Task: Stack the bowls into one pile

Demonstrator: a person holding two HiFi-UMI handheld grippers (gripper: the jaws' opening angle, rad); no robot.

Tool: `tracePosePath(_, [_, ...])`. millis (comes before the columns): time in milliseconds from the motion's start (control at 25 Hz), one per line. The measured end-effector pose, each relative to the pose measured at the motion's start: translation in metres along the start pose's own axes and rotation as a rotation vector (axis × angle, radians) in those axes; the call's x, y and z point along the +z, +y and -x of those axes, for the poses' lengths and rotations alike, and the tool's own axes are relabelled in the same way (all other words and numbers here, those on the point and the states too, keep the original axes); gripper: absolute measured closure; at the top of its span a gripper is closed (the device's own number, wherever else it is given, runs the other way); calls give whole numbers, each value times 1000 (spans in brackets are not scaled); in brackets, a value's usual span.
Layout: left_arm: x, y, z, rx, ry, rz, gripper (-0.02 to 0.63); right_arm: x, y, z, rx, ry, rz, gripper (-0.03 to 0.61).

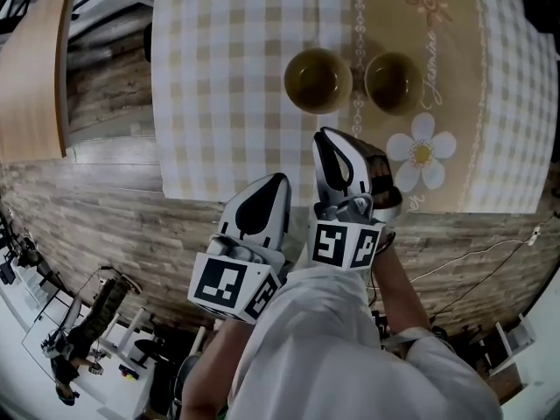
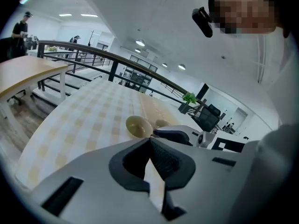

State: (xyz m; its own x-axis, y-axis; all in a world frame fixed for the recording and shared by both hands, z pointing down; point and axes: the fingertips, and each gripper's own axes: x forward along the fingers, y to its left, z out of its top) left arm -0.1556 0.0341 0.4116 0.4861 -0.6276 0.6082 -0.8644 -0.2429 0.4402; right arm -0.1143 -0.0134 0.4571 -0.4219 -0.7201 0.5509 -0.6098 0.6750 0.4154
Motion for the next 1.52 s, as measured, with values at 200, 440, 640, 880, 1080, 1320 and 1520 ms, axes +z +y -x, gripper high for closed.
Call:
tracePosePath(200, [-6,10,-13,11,9,41,597,-2,5,-18,34,-5,85,538])
tracePosePath(440, [-8,21,-23,26,16,55,597,-11,12,-37,70,8,230,538])
tracePosePath(640, [-4,29,-32,40,0,86,597,-29,16,-51,117,49,268,531])
tracePosePath(880, [-12,34,-41,42,11,99,597,-44,19,-64,133,69,344,451])
tracePosePath(1080, [-19,35,-44,46,17,110,597,-44,19,-66,127,41,415,515])
tracePosePath(1320, [-16,33,-43,43,13,102,597,-40,21,-59,136,26,454,537])
tracePosePath(1520, [-13,27,-42,32,13,91,597,-26,23,-45,139,-13,440,537])
